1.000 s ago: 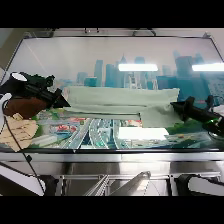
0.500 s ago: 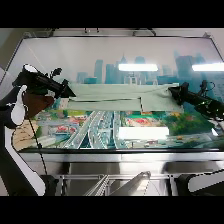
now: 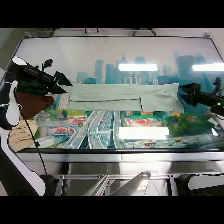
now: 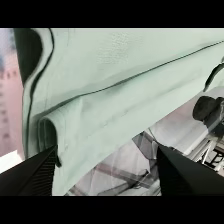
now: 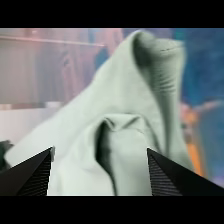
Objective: Fold the shirts.
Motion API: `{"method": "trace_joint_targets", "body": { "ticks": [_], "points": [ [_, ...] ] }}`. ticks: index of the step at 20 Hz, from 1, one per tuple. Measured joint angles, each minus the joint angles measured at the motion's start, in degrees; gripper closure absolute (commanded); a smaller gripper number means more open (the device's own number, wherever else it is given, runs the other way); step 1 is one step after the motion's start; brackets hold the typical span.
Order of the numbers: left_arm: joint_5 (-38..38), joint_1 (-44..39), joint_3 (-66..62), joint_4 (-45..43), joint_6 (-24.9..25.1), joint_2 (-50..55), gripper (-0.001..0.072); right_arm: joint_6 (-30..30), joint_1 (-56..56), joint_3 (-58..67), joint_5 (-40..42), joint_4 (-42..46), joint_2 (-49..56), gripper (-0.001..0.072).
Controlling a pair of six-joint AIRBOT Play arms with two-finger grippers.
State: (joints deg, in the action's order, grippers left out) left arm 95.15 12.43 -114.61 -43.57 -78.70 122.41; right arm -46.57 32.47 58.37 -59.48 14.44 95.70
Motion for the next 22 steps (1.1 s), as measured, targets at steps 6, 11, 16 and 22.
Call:
{"method": "trace_joint_targets", "body": {
  "ticks": [6,11,16,22],
  "points": [
    [-2.78,-5.22,1.01,2.40,0.00,-2.10,0.0691,-7.96,-2.43,6.95,0.24,17.33,3.04,0.0055],
    [-5.53,-13.51,1.11,2.78,0.02,-0.70,0.0692,-10.51,-8.17,14.05,-3.63,20.06,9.31,0.0097],
    [-11.85,-21.64,1.11,2.71,0.00,2.05,0.0693,-11.87,-13.44,18.53,-7.76,23.21,12.61,0.0689],
    [-19.06,-29.24,1.11,2.62,-1.07,6.71,0.0693,-11.87,-14.58,22.56,-13.77,22.64,11.39,0.0690]
  ]
}}
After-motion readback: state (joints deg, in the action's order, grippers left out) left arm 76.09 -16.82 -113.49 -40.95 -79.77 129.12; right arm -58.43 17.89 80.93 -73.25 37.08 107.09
